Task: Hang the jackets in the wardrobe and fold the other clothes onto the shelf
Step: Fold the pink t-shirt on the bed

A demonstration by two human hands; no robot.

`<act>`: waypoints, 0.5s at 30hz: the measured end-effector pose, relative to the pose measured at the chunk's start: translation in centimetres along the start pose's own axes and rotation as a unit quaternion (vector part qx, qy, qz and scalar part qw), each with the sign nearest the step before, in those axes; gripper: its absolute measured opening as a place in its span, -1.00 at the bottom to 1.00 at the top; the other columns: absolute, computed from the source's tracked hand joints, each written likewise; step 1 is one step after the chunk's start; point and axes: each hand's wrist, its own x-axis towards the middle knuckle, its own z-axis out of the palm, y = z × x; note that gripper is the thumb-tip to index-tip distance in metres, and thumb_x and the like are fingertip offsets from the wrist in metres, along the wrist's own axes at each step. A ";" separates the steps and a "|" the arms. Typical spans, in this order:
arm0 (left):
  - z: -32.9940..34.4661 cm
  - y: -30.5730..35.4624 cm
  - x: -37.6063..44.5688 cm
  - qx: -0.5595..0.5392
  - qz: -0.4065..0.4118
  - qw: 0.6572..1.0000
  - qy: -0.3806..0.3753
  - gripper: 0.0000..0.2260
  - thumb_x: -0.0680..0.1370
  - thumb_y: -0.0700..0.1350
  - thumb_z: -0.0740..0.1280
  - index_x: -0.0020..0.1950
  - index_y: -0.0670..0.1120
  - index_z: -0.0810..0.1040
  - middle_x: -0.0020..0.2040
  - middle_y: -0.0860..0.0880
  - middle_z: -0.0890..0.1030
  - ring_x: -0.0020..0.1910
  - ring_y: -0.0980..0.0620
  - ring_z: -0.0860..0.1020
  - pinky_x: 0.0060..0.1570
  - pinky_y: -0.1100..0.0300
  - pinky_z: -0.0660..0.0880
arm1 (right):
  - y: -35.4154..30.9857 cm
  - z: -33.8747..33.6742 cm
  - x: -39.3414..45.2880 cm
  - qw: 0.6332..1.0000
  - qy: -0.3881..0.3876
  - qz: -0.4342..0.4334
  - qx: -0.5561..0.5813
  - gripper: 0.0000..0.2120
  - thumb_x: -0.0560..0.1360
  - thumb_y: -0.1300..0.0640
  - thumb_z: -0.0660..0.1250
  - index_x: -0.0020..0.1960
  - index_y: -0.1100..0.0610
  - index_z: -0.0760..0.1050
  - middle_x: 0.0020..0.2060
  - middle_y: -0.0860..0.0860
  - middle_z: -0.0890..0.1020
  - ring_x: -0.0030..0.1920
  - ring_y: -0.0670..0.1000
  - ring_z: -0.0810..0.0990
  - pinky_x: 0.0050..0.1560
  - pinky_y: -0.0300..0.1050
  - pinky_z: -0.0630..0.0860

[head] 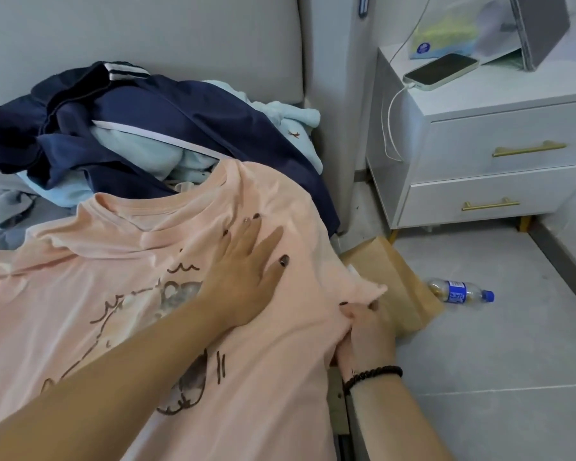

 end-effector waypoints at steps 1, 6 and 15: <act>0.0 -0.5 -0.1 -0.049 -0.011 0.999 0.000 -0.56 0.65 0.09 0.06 0.54 0.10 0.22 0.58 0.05 0.10 0.56 0.10 -0.02 0.46 0.25 -0.27 | -0.5 0.3 -0.2 0.990 -0.001 -0.112 -0.086 -0.65 0.43 0.48 0.10 0.03 0.16 0.49 -0.06 0.02 0.64 -0.09 0.05 0.60 -0.19 -0.21 0.54; -1.3 -1.9 -0.1 -0.441 -0.230 0.856 0.142 -0.74 0.64 -0.01 0.19 -0.06 0.00 0.67 -0.11 0.14 0.67 -0.02 0.08 0.59 0.07 0.28 0.49 | 0.5 2.4 -2.5 0.723 -0.295 -0.356 -0.514 -0.59 0.38 0.48 0.09 0.09 0.15 0.46 0.08 -0.10 0.56 0.29 -0.25 0.39 0.26 -0.53 0.15; -3.6 -4.1 -0.8 -0.358 -0.204 0.911 0.025 -0.12 0.25 0.22 0.57 0.47 0.14 0.24 0.26 0.22 0.40 0.18 0.21 0.41 0.15 0.28 0.37 | 1.3 2.4 -3.7 0.557 -0.298 -0.432 -0.643 -0.67 0.54 0.14 0.13 0.23 0.08 0.53 0.43 0.00 0.37 0.51 0.06 0.14 0.50 0.03 0.03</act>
